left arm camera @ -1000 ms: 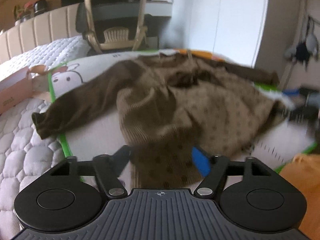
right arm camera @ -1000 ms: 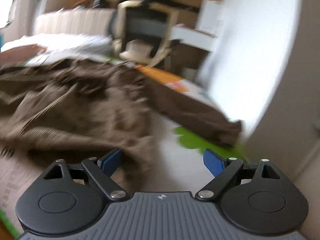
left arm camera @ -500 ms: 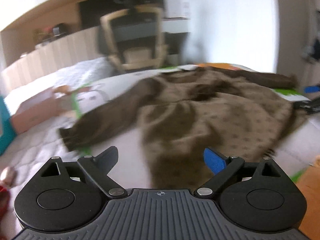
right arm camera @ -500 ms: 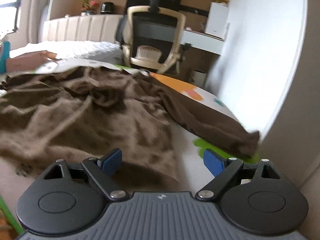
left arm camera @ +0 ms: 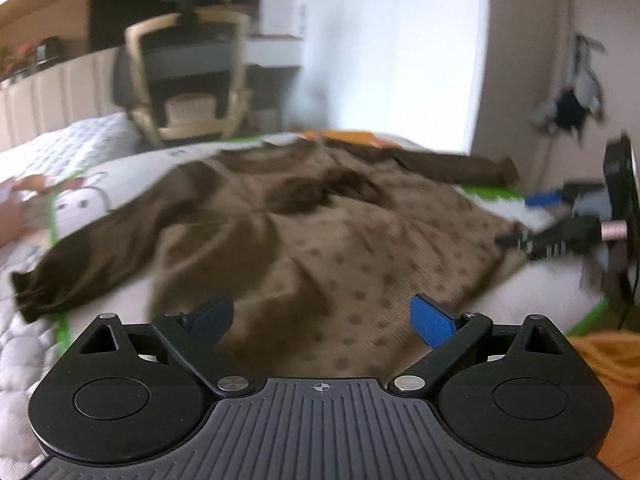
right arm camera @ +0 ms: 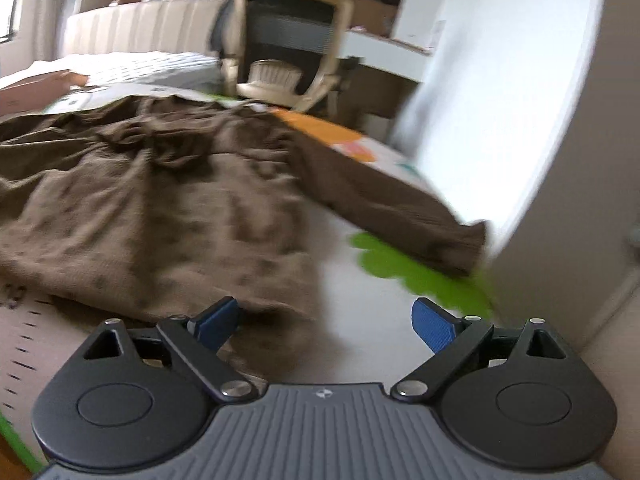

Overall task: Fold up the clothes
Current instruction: 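Grasp the dress skirt with the left tool while the right tool holds the hem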

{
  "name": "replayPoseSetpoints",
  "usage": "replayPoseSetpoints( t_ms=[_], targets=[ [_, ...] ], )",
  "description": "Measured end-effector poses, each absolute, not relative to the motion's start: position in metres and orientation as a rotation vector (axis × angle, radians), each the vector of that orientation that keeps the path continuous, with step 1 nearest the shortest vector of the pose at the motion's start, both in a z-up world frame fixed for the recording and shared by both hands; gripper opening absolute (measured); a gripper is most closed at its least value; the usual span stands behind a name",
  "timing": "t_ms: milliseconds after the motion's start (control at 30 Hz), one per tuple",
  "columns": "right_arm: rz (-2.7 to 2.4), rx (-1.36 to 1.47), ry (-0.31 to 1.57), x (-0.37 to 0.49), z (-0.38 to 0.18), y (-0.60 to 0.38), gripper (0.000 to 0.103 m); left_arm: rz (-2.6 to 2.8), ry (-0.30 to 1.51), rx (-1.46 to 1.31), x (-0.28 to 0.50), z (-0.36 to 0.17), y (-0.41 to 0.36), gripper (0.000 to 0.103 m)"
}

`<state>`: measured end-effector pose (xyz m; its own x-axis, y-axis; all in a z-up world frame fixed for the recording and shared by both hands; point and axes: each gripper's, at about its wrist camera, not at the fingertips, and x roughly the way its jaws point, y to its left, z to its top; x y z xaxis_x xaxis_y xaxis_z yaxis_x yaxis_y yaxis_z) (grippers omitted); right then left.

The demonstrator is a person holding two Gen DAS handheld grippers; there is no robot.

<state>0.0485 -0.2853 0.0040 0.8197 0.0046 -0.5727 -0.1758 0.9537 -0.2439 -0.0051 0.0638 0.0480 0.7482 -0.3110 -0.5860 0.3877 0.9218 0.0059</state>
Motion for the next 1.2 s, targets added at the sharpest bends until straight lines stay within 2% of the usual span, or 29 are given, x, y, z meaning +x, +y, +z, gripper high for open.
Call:
replayPoseSetpoints(
  t_ms=[100,200,267,333,500,533,567,633,700,767,1000,1067,1200],
  targets=[
    [0.044,-0.267,0.562,0.042,0.012,-0.302,0.094,-0.427,0.639,0.18,0.0,0.035,0.048,0.099],
    [0.092,-0.206,0.537,0.034,0.022,-0.311,0.082,-0.453,0.673,0.187,0.009,0.021,0.042,0.099],
    [0.173,-0.198,0.548,0.031,0.023,-0.305,0.071,-0.467,0.683,0.188,0.014,0.016,0.038,0.099],
    [0.258,-0.21,0.569,0.029,0.021,-0.294,0.066,-0.502,0.683,0.19,0.018,0.013,0.033,0.099],
    [0.408,-0.323,0.603,0.027,0.008,-0.258,0.065,-0.528,0.669,0.288,0.018,0.012,0.013,0.097],
    [0.429,-0.355,0.603,0.026,0.005,-0.25,0.065,-0.526,0.674,0.315,0.017,0.011,0.01,0.091],
    [0.435,-0.392,0.6,0.027,0.002,-0.243,0.065,-0.525,0.679,0.342,0.017,0.01,0.008,0.08],
    [0.394,-0.438,0.593,0.034,-0.003,-0.239,0.069,-0.51,0.703,0.38,0.018,0.005,0.008,0.067],
    [0.346,-0.462,0.586,0.042,-0.007,-0.238,0.072,-0.508,0.709,0.351,0.021,0.004,0.014,0.059],
    [0.302,-0.456,0.57,0.046,-0.006,-0.244,0.072,-0.465,0.702,0.323,0.026,0.007,0.023,0.014],
    [0.186,-0.526,0.529,0.036,-0.008,-0.255,0.07,-0.355,0.594,0.236,0.022,0.044,0.057,0.012],
    [0.115,-0.524,0.485,0.035,-0.001,-0.26,0.049,-0.326,0.586,0.227,0.022,0.05,0.065,0.012],
    [0.003,-0.402,0.378,0.027,0.037,-0.288,0.049,-0.27,0.571,0.198,0.022,0.059,0.084,0.012]
  ],
)
